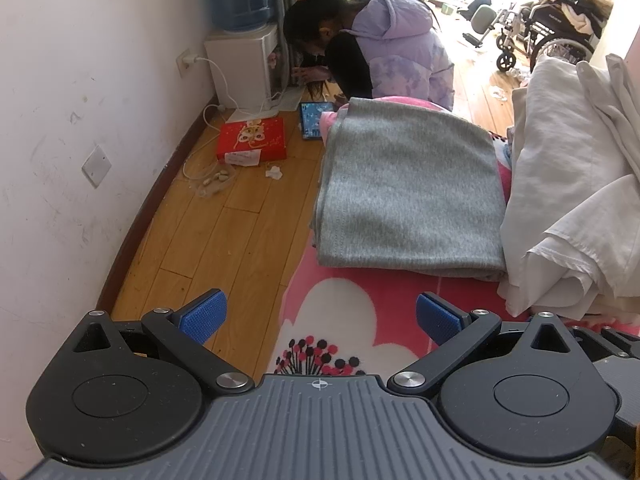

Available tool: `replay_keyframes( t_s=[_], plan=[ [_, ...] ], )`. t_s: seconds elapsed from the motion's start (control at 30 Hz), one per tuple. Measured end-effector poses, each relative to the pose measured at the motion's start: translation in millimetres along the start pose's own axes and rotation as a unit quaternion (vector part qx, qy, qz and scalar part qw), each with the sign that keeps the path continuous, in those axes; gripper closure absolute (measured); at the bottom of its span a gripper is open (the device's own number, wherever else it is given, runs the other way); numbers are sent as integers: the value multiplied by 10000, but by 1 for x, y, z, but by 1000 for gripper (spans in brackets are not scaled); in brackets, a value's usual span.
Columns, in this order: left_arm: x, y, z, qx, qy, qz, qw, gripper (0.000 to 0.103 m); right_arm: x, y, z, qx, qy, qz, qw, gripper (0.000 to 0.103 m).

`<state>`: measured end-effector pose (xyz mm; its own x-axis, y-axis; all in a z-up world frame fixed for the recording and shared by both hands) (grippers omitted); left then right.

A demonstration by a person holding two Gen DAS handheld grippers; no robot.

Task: Fold clothes

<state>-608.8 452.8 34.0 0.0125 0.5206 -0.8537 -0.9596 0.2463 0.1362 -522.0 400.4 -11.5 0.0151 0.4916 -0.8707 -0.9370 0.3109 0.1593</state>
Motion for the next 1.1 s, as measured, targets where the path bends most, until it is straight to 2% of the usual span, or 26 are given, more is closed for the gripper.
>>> replay_keyframes(
  t_s=[1.1],
  plan=[
    [0, 8, 5, -109, -40, 20, 9999, 1, -1, 0, 6, 102, -64, -91, 9999, 48]
  ],
)
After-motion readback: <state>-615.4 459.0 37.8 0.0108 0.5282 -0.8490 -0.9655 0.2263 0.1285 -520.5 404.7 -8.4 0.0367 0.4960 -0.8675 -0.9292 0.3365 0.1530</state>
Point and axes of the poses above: each gripper's, at about its wrist camera, not at the fingertips, and x roughly the way its jaws point, y to its left, z to its top, the point moved 1 cm from there along x, roughly the way its jaws point, and after that the axes turned 9 degrees about z, right-handed, at the moved point
